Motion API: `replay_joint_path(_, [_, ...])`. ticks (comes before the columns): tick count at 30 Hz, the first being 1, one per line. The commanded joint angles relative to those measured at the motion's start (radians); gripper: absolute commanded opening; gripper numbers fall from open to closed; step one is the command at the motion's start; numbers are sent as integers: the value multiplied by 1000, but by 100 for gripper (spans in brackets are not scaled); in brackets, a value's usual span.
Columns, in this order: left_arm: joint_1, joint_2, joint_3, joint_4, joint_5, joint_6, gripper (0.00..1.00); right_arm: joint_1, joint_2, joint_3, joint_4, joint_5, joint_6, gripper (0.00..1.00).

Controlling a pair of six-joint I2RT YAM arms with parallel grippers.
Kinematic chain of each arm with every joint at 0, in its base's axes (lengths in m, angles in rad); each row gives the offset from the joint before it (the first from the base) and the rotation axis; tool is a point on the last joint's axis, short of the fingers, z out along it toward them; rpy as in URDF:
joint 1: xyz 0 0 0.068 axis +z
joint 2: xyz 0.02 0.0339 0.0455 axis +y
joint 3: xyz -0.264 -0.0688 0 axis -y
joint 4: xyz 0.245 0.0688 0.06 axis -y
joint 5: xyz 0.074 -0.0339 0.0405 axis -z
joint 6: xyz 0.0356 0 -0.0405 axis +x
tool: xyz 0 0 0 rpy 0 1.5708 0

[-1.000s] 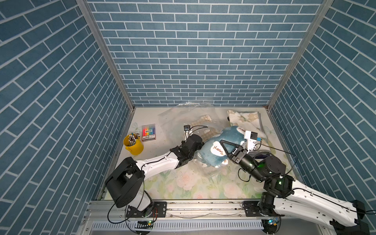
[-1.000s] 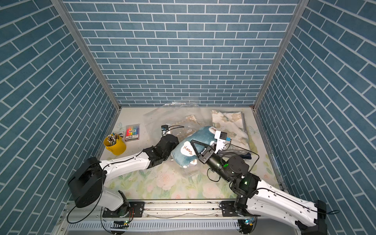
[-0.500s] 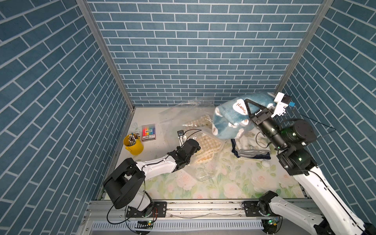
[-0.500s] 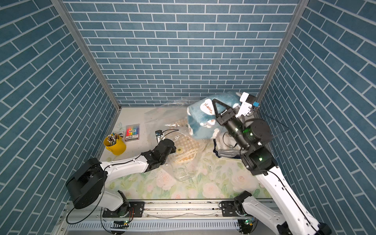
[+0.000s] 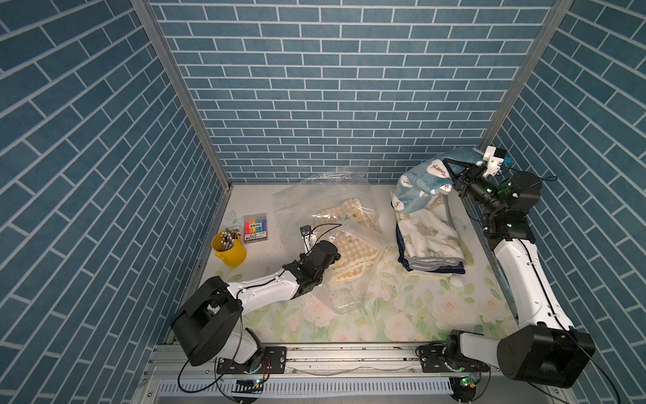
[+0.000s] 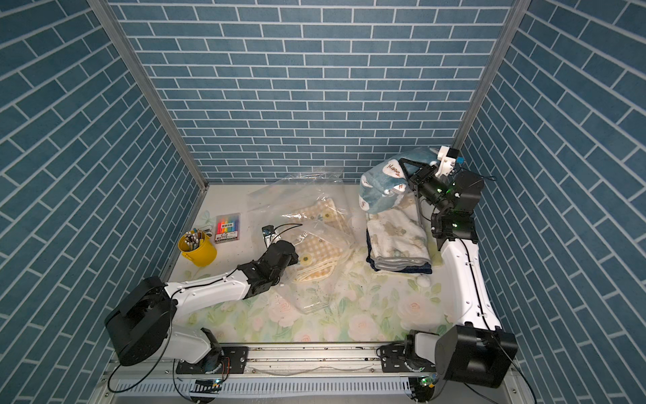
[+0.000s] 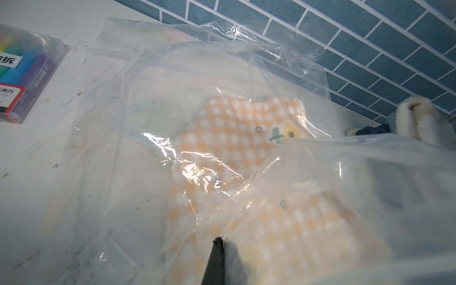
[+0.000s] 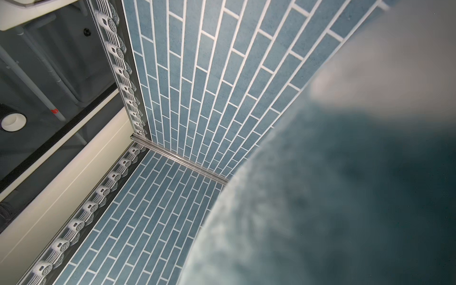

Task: Take the blanket out of the vacuum bag
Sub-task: Place the blanket at the center of the board.

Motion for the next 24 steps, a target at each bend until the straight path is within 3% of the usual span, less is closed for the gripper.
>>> replay_joint_path(1, [16, 31, 18, -6, 8, 25, 0, -44, 44, 26, 184, -95, 54, 0])
replay_joint_path(8, [25, 87, 93, -20, 28, 41, 0, -55, 308, 286, 327, -152, 176, 0])
replay_joint_path(12, [28, 98, 127, -23, 41, 47, 0, -84, 316, 350, 269, -139, 167, 0])
replay_joint_path(16, [28, 98, 129, -14, 56, 47, 0, -97, 174, 118, 99, -89, -14, 0])
replay_joint_path(20, [28, 91, 102, -6, 80, 36, 0, -79, -32, -313, 65, -1, -122, 0])
replay_joint_path(24, [28, 70, 52, 1, 94, 16, 0, -28, -261, -733, 50, 162, -115, 0])
